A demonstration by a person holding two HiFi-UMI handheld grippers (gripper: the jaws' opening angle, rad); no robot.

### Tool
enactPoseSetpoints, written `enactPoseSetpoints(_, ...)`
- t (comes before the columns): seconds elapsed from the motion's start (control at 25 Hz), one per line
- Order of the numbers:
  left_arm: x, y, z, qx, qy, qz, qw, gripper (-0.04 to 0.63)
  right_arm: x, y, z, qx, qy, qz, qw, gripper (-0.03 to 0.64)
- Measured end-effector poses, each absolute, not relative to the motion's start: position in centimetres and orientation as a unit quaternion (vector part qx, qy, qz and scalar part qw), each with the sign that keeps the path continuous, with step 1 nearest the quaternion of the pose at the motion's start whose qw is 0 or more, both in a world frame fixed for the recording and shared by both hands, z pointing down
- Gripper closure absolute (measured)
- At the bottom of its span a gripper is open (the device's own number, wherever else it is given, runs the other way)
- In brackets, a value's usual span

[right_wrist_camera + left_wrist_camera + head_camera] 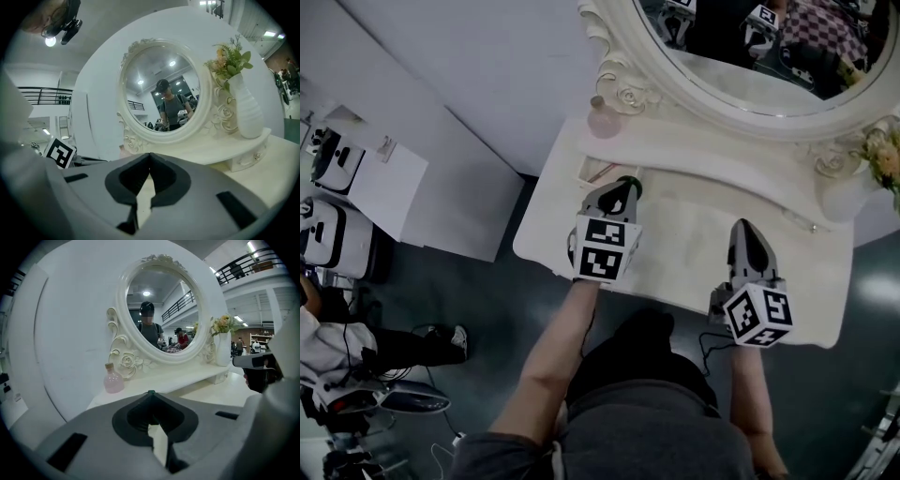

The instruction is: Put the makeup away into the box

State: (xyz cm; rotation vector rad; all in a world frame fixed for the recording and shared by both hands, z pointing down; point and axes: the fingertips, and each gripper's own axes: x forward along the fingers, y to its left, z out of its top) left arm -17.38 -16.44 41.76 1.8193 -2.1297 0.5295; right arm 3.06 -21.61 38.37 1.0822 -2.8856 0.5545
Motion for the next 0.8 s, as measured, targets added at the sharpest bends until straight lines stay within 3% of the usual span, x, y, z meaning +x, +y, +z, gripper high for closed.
enactPoseSetpoints(0.8, -24.0, -15.5, 42.1, 0.584, -0.777, 0.178, 0.151, 0.589, -1.8, -22.2, 39.5, 0.314, -0.931, 0.181, 0.030, 0.614)
